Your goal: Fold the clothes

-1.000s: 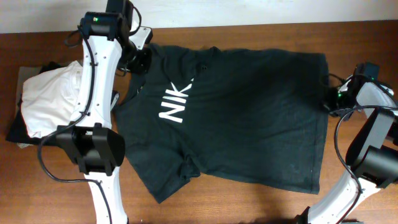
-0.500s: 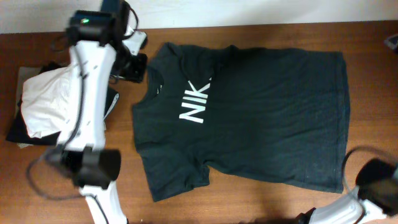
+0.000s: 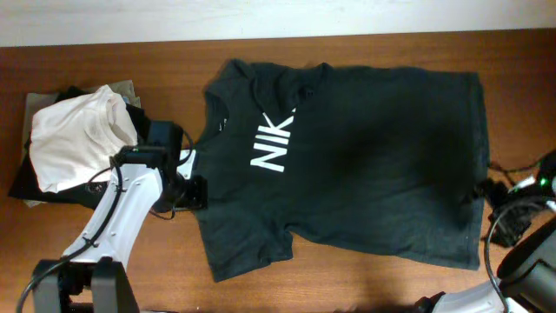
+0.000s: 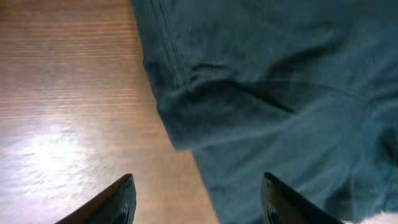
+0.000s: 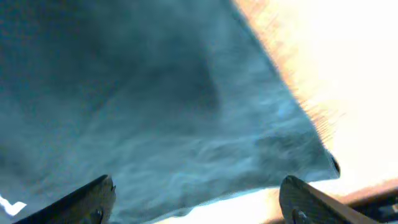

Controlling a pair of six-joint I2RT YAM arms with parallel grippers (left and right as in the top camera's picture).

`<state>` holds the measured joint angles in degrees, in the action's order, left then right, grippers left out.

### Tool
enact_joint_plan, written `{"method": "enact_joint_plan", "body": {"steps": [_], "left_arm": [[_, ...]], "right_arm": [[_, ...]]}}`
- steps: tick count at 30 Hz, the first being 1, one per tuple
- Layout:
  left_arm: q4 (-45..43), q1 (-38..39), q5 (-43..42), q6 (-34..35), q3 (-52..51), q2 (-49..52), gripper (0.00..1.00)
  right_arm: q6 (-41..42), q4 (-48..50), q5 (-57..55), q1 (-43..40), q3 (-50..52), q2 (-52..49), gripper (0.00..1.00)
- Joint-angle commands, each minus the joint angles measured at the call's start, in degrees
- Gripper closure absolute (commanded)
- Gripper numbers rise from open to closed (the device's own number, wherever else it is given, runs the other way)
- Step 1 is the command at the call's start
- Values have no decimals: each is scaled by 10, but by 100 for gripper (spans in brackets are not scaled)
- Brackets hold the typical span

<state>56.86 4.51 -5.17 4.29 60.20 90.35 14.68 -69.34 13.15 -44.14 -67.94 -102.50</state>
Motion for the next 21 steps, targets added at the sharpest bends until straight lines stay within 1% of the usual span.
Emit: {"method": "enact_joint_plan", "body": {"steps": [1,2,4,5,6,7,8,9,11,12,13,14,15,16,17,18,19,21], "left_arm": [[-45,-13,-30,-7,-33,42,36],[-63,-14,-27,-7,-33,56,36],[-145,-14,-24,-7,-33,100,37],[-157,-14,-26,-7,-33,118,42],[-154,-14,-26,-7,-33,137,54],[-152,-14,-26,-7,-33,142,58],[-153,-14,-26,-7,-33,146,60],[-153,-14,-26,-7,-33,145,59],[-148,-14,-26,-7,-30,145,41],[-139,-14,-26,-7,-23,145,36],[-119,-14,-26,-13,-9,144,32],[-89,-14,-26,-14,14,143,31],[-50,-14,-26,-14,45,138,31],[-14,-14,-26,-19,70,132,31],[21,-14,-26,-26,90,122,31],[48,-14,-26,-26,104,107,31],[79,-14,-27,-26,112,78,32],[115,-14,-48,-26,112,31,32]], "right_arm": [[11,23,-23,-27,48,7,11],[11,25,-23,-37,56,7,11],[11,16,-23,-43,56,7,11],[10,9,-25,-43,56,7,11],[10,-1,-37,-43,57,7,11],[11,-2,-47,-43,57,7,11],[19,0,-53,-43,62,7,11],[25,2,-70,-43,70,7,11],[59,26,-121,-43,97,7,11],[72,42,-121,-43,109,7,12],[78,61,-120,-43,124,7,18],[89,71,-119,-43,134,7,25],[97,76,-119,-43,139,7,38],[97,76,-119,-43,139,7,53],[97,77,-119,-43,139,8,74],[96,79,-109,-43,138,8,93],[81,74,-95,-43,125,12,96],[41,50,-53,-43,90,26,96]]}}
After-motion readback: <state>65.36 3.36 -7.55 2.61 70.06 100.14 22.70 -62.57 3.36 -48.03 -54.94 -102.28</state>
